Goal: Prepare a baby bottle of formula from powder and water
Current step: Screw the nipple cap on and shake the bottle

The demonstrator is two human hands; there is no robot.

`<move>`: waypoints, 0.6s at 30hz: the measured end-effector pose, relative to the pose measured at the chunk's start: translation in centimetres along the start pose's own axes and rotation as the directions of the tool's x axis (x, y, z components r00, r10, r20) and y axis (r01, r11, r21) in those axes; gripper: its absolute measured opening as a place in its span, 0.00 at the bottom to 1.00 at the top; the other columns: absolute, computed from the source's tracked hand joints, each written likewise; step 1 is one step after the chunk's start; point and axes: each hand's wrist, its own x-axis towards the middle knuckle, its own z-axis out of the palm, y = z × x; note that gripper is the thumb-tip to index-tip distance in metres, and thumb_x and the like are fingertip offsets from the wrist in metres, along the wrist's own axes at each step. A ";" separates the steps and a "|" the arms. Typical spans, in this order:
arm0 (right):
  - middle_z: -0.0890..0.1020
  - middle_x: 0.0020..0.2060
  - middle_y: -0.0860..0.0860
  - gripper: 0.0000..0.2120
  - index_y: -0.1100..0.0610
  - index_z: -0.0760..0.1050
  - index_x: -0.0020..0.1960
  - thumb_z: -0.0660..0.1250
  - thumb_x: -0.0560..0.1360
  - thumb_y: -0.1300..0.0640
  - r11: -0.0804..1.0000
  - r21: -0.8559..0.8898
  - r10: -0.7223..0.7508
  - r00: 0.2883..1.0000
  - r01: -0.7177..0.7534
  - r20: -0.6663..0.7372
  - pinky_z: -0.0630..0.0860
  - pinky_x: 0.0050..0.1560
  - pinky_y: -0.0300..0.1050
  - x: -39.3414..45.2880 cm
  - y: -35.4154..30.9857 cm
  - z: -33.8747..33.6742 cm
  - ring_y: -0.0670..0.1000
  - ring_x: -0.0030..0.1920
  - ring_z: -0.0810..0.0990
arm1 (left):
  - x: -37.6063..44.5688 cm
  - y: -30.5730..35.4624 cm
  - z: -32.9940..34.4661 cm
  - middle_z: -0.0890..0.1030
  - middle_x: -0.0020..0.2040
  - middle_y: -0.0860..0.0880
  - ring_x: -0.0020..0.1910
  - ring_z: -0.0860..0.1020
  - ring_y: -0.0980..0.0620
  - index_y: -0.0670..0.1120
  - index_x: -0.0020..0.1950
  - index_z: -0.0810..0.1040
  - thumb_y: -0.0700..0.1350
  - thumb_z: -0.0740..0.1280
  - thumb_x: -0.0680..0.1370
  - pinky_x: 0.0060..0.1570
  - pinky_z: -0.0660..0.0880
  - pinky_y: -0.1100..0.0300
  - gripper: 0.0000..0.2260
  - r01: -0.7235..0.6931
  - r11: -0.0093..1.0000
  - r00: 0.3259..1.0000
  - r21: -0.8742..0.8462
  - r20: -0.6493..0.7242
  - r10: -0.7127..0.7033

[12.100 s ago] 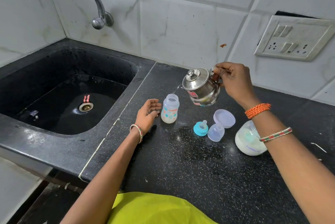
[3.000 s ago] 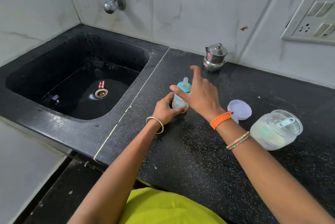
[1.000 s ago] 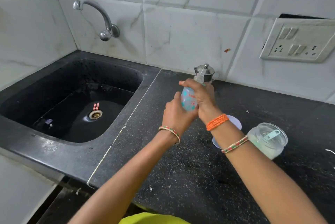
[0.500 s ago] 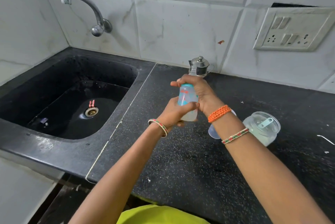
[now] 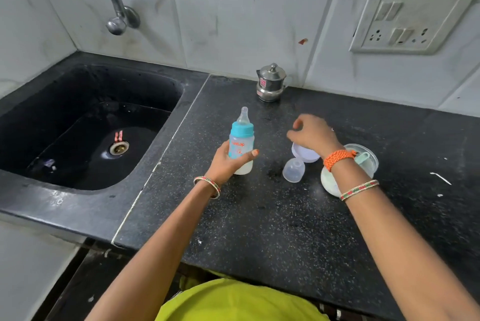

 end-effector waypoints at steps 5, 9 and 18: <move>0.70 0.64 0.63 0.26 0.60 0.65 0.67 0.66 0.74 0.48 0.976 -0.195 0.108 0.994 -0.100 0.035 0.71 0.57 0.55 0.5 0.6 2.1 0.65 0.63 0.71 | 1.0 0.5 1.0 0.79 0.49 0.56 0.48 0.78 0.59 0.51 0.57 0.71 0.45 0.72 0.72 0.39 0.73 0.71 0.17 -0.005 1.000 0.999 0.013 0.040 0.004; 0.61 0.72 0.64 0.36 0.56 0.56 0.74 0.68 0.72 0.49 0.947 -0.256 0.237 0.959 -0.192 0.156 0.69 0.64 0.62 2.6 1.1 2.5 0.69 0.70 0.61 | 1.9 -0.1 1.5 0.79 0.52 0.55 0.51 0.78 0.59 0.52 0.58 0.71 0.44 0.74 0.70 0.46 0.74 0.68 0.19 -0.008 1.000 0.999 -0.008 0.034 0.008; 0.66 0.68 0.63 0.32 0.53 0.62 0.73 0.68 0.70 0.57 0.926 -0.368 0.209 0.931 -0.089 0.300 0.72 0.62 0.56 3.9 1.5 2.6 0.65 0.64 0.71 | 2.6 -2.5 2.0 0.80 0.50 0.53 0.48 0.79 0.57 0.48 0.56 0.73 0.36 0.76 0.66 0.49 0.76 0.68 0.22 0.005 1.000 0.999 0.016 0.049 -0.006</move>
